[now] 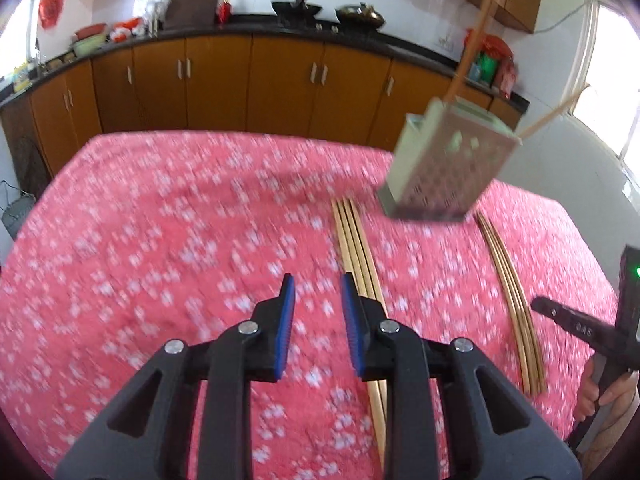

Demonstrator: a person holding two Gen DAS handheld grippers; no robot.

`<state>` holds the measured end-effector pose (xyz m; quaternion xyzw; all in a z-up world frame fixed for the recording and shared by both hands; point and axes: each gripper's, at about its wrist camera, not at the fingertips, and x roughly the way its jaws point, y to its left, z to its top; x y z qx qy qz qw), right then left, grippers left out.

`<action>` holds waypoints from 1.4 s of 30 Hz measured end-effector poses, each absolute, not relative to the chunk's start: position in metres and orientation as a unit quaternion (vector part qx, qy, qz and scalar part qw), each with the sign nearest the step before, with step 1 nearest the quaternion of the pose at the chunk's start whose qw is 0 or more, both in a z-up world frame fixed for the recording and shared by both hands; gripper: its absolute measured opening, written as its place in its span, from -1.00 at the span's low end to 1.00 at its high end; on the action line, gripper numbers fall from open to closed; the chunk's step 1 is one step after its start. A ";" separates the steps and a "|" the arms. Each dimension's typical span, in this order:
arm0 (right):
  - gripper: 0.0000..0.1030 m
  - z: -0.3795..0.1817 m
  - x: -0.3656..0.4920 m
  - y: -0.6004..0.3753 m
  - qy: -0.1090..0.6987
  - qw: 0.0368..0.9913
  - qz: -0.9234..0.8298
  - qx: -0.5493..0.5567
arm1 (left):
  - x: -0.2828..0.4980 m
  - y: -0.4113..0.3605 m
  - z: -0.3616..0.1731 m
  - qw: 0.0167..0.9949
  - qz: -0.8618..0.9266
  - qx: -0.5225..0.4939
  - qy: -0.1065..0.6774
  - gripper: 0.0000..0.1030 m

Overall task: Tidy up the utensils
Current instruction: 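Open both tools to release the chopsticks into the holder, then grasp another chopstick with the left tool while the right tool grasps one too, then lift both held chopsticks and carry them up toward the holder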

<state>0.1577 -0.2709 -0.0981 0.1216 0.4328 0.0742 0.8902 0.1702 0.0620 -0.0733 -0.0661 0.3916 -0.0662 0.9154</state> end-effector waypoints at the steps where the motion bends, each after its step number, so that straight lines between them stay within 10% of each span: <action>1: -0.65 -0.100 0.159 -0.268 0.437 0.889 0.073 0.114 | 0.168 0.059 -0.077 0.914 -0.069 -0.065 0.396 -0.51; 42: -0.85 -0.111 0.186 -0.303 0.403 0.911 -0.028 0.080 | 0.210 0.086 -0.114 0.902 0.014 -0.046 0.429 -0.79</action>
